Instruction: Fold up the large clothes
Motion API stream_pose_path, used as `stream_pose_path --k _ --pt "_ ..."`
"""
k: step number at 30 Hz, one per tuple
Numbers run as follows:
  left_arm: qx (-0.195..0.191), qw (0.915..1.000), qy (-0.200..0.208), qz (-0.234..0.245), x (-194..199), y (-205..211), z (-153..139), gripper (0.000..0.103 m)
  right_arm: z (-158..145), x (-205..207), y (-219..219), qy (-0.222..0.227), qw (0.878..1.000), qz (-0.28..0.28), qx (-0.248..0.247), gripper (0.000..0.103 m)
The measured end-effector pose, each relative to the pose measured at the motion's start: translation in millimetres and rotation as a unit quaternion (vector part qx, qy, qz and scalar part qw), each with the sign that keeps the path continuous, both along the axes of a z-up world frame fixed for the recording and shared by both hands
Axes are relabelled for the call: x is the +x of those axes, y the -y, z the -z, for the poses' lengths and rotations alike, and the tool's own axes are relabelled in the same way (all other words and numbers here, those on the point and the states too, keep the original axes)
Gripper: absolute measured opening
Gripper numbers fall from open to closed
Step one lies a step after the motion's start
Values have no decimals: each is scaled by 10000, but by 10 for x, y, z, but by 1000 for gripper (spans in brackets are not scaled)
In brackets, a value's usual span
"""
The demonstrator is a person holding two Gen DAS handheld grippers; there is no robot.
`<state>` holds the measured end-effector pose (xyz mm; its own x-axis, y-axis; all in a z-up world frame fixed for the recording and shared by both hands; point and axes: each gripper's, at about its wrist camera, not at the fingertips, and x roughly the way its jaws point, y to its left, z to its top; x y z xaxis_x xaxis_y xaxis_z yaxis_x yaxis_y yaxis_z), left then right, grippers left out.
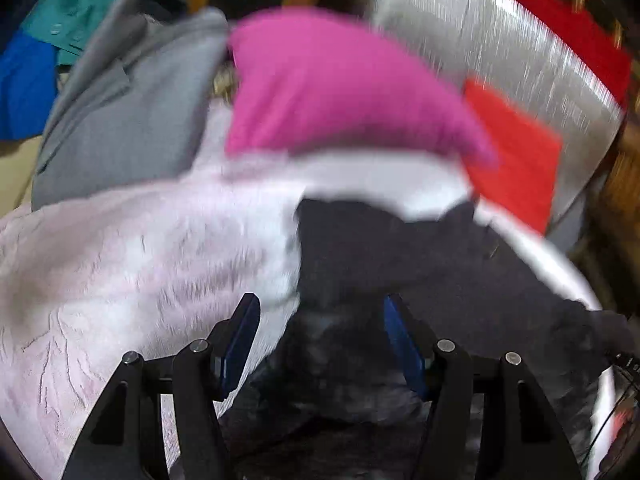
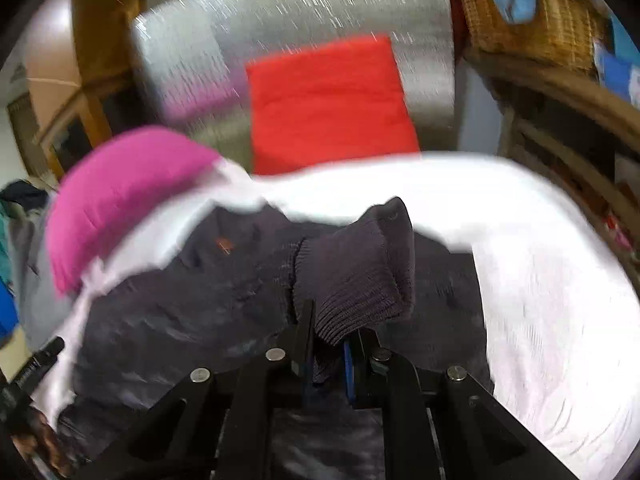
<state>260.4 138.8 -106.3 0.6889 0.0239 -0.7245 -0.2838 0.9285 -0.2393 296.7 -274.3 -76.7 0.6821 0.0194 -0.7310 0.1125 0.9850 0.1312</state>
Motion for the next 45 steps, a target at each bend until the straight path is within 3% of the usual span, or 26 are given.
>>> stream_pose_path --k 2,3,10,14,15,16,18,19,22,25,31,32,34,35,37,40,45 --pt "-28 9983 -567 130 127 3 264 68 274 -16 115 -327 9994 109 85 12" --pt "-88 9979 -627 124 150 -13 328 68 362 -27 155 -424 9990 115 123 12" --pt "209 9982 -547 133 156 38 327 69 432 4 282 -475 9979 131 412 12" --pt "100 9991 -419 36 93 34 239 68 430 -10 452 -551 9924 312 1051 20" --pt "77 9994 -326 25 67 27 187 68 407 -41 490 -549 9910 314 1176 32" --pt "38 9999 -155 40 29 38 104 68 360 -87 511 -502 9894 285 1334 60" --pt "-48 9996 253 118 -62 105 -81 68 219 -258 504 -248 9854 292 1660 87" --pt "-102 9990 407 172 -98 141 -145 70 161 -346 489 -121 9835 347 1770 89" --pt "-292 9959 693 505 -156 328 -236 75 211 -548 511 -113 9637 396 2637 89" --pt "-215 9951 497 826 -101 572 -130 75 486 -507 440 -456 9397 485 3355 89" --pt "34 9950 -28 996 35 805 163 75 699 -284 392 -292 9272 804 3646 88" --pt "75 9949 -46 1004 44 815 171 75 697 -242 398 -309 9290 839 3591 85" --pt "186 9943 -74 1043 56 846 162 75 718 -134 365 -527 9406 866 3240 31" --pt "220 9941 -93 1063 72 881 164 75 731 -105 362 -548 9416 838 3215 30" --pt "303 9931 -116 1131 68 913 183 75 595 -124 297 -399 9551 712 2848 23" --pt "381 9923 -125 1173 98 960 183 75 354 -231 197 -117 9721 539 2279 23" --pt "510 9907 -148 1256 83 981 190 75 636 -180 208 -474 9751 568 2092 23"
